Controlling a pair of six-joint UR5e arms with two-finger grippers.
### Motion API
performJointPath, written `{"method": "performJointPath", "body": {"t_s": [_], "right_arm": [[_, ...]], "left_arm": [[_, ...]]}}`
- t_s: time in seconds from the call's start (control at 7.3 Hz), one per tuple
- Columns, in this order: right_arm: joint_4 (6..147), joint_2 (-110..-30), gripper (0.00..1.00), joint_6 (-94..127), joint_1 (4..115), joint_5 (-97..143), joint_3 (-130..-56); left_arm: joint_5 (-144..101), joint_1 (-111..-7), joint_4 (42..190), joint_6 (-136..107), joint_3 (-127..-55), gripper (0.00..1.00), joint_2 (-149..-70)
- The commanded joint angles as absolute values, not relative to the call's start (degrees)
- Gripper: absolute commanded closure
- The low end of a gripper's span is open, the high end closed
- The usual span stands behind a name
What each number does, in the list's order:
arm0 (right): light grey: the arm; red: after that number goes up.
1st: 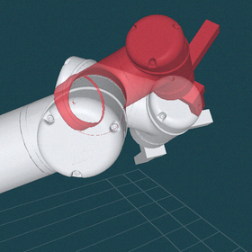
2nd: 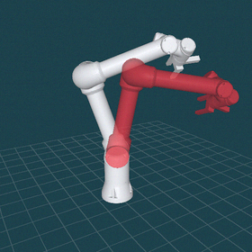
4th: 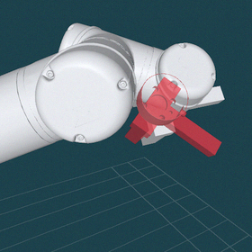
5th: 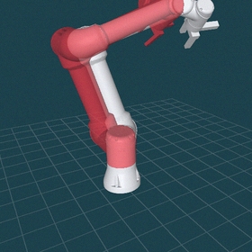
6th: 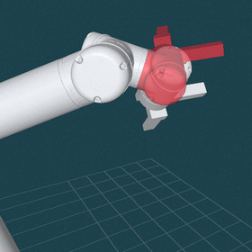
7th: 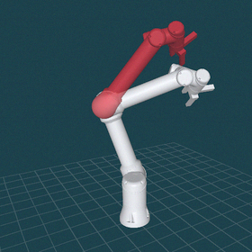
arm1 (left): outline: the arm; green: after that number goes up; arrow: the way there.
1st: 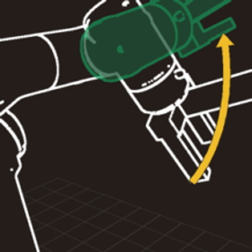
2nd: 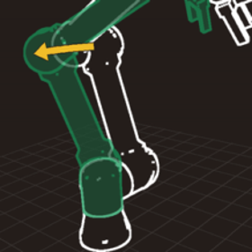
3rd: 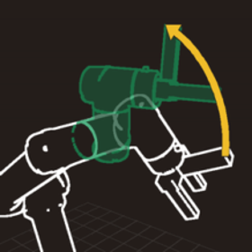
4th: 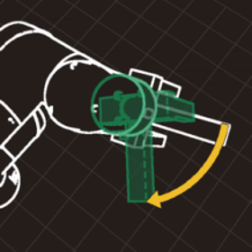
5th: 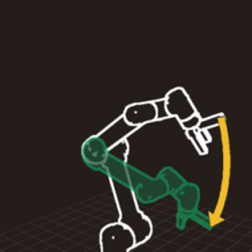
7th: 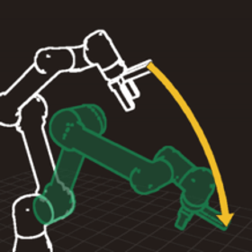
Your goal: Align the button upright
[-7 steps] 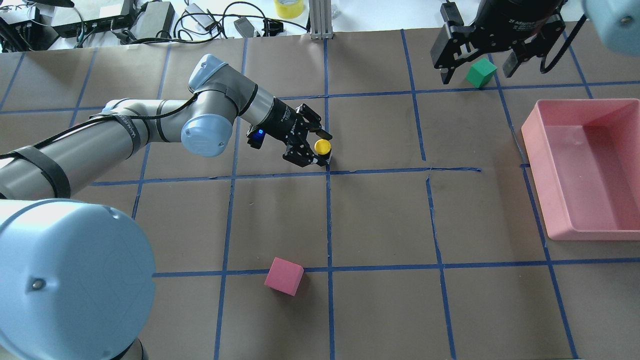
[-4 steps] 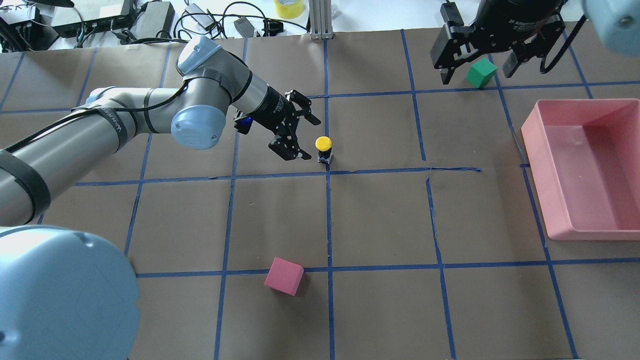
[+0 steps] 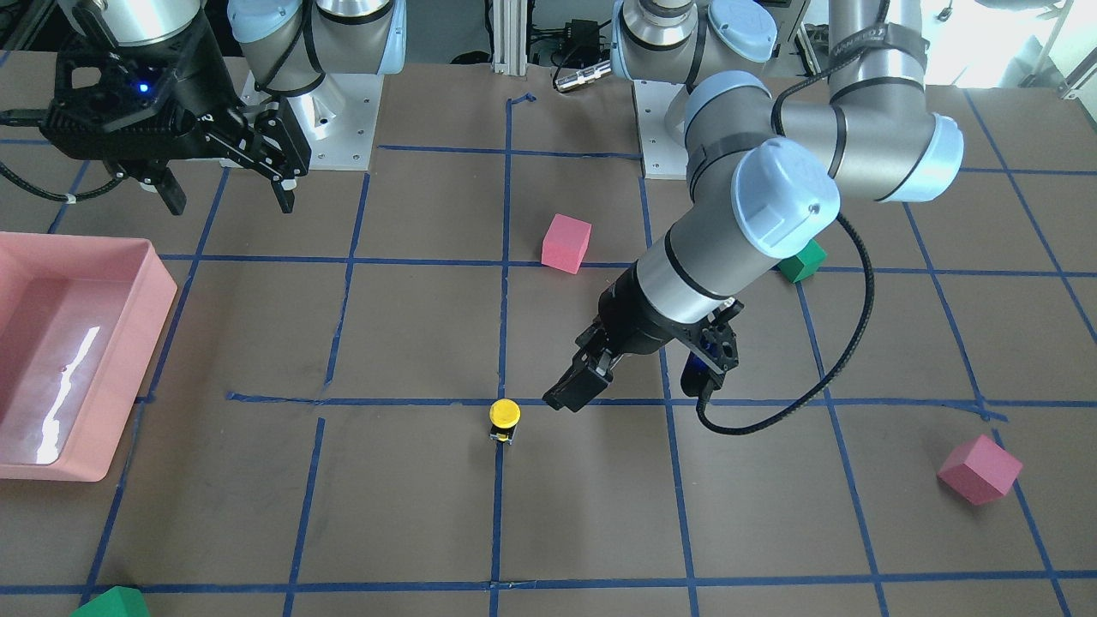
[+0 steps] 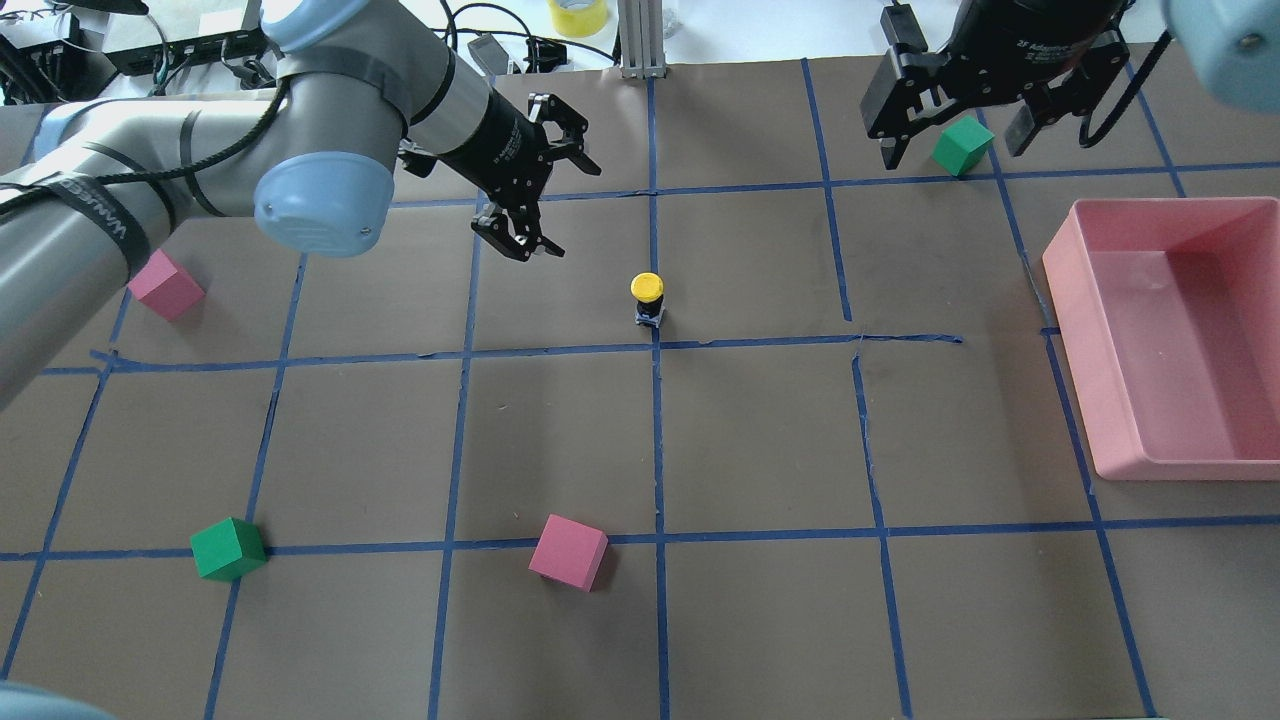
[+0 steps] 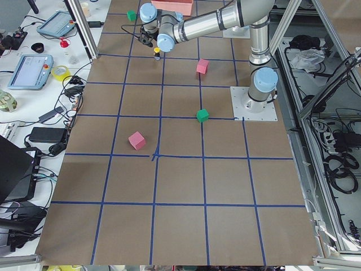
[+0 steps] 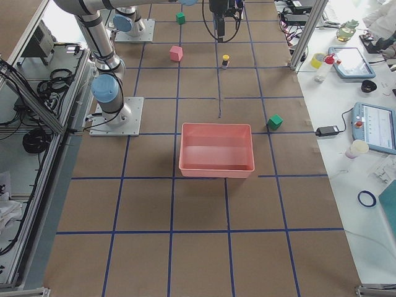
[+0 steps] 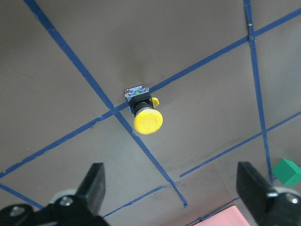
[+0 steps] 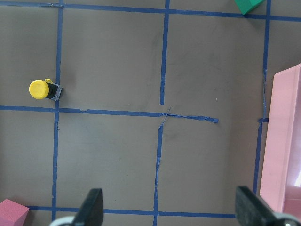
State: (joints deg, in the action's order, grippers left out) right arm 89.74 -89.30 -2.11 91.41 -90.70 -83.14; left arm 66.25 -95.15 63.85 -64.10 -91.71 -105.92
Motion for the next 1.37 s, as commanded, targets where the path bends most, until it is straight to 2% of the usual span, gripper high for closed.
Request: {"method": "performJointPath", "body": {"t_s": [0.0,0.55,1.23], "right_arm": [[89.7,-89.3,0.0,-2.1,91.4,-90.7,-83.1],[89.7,-89.3,0.0,-2.1,91.4,-90.7,-83.1],[89.6,-89.3,0.0,-2.0,91.4,-90.7,-83.1]], "left_arm": [[74.0,-95.1,72.6,-48.0,-88.5,0.0,-99.3],[87.9,-94.3,82.1,-4.8,-87.3,0.0,-91.8],[89.0,-93.5,87.8,1.2,-86.9,0.0,-90.9]]}}
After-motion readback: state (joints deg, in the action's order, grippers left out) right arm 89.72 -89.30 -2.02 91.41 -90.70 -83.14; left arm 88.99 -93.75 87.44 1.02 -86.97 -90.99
